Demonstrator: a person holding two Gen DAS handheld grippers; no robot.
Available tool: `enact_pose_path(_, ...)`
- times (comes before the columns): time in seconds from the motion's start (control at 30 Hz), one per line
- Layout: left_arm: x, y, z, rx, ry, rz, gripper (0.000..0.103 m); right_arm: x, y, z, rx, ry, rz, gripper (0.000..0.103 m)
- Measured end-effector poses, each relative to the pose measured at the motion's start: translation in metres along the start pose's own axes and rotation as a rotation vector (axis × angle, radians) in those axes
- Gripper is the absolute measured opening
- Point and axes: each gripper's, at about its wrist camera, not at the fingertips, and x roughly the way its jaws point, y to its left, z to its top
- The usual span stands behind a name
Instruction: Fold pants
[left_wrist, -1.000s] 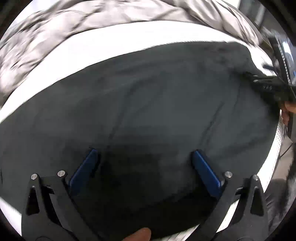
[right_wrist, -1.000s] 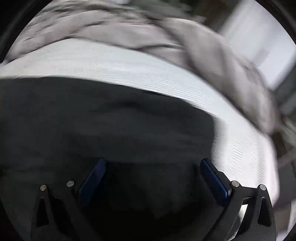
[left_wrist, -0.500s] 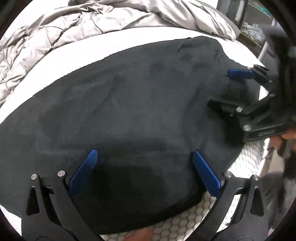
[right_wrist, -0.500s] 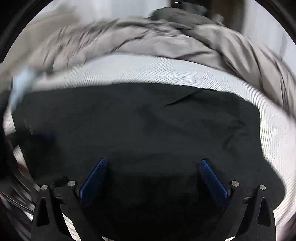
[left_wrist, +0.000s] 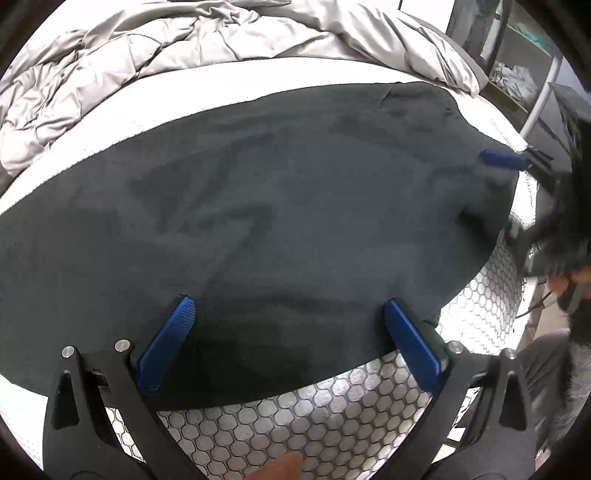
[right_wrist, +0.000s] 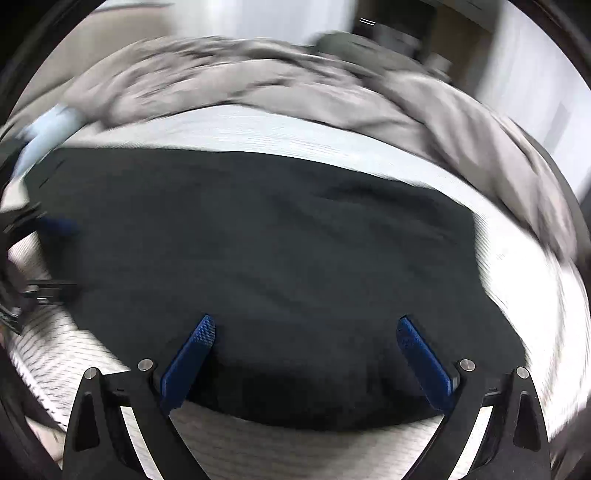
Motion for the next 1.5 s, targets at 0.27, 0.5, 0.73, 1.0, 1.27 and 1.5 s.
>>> enact_pose_path(0.27, -0.04, 0.084, -0.044, -0.1, -0.024, 0.103, 0.102, 0.012, -0.081, -0.026, 0.195, 0.078, -0.251, 0.101)
enact_pose_path(0.5, -0.052, 0.106, -0.029, -0.208, -0.057, 0.122, 0.102, 0.026, -0.005, 0.031, 0.172, 0.019, -0.056, 0.1)
enact_pose_path(0.73, -0.008, 0.106, 0.0, -0.153, 0.042, 0.147, 0.102, 0.079, 0.103, 0.094, -0.033, 0.075, 0.116, 0.1)
enact_pose_path(1.0, -0.042, 0.171, -0.038, -0.283, 0.001, 0.235, 0.102, 0.1, 0.034, 0.099, 0.069, 0.133, -0.18, 0.102)
enact_pose_path(1.27, -0.052, 0.163, -0.006, -0.222, -0.039, 0.252, 0.102, 0.095, 0.091, 0.15, -0.039, 0.044, 0.031, 0.102)
enact_pose_path(1.5, -0.008, 0.194, 0.012, -0.322, 0.065, 0.258, 0.102, 0.144, 0.088, 0.172, -0.022, 0.144, 0.026, 0.102)
